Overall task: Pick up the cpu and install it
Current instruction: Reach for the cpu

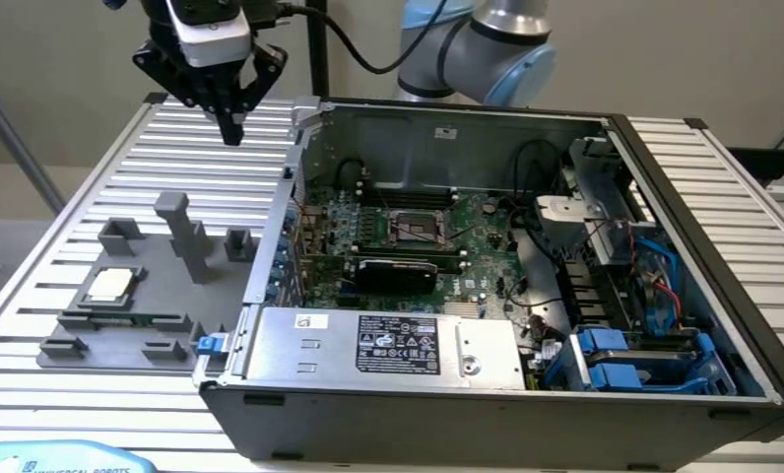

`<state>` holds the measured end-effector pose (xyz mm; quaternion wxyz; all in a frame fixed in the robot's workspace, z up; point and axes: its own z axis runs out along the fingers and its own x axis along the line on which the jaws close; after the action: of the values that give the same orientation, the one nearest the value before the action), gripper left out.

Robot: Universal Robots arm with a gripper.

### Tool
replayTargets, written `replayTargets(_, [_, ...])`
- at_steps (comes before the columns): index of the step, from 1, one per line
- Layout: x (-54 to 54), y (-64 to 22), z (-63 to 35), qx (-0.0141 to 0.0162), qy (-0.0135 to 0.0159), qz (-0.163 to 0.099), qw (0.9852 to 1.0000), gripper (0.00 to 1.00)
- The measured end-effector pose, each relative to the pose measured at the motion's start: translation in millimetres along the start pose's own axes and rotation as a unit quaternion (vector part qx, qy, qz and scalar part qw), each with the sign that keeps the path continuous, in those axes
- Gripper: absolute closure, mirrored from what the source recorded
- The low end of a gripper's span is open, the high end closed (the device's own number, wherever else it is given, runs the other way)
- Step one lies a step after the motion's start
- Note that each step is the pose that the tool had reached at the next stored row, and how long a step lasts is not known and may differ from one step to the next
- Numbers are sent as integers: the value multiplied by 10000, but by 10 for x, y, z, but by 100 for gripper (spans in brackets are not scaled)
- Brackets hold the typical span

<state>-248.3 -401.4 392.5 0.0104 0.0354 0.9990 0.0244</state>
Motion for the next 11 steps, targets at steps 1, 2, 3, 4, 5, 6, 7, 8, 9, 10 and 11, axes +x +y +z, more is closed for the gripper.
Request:
replayTargets(1, [45,-4,-1,0,0,0,10000,89])
replayTargets(2, [91,-7,-2,0,0,-1,10000,89])
replayTargets(3, [135,-11,-3,0,0,-1,10000,89])
replayTargets(4, [180,-15,-4,0,0,0,10000,89])
replayTargets(5, [226,-18,-5,0,0,0,10000,89])
replayTargets(6, [270,-22,-6,0,0,0,10000,89])
replayTargets(7, [315,-25,-7,0,0,-1,10000,89])
replayTargets(8, [360,-29,-8,0,0,0,10000,89])
replayTargets(9, [407,-33,-8,0,0,0,10000,89])
replayTargets(10, [452,-36,-9,0,0,0,10000,89])
replayTargets(11, [498,-40,-10,0,0,0,10000,89])
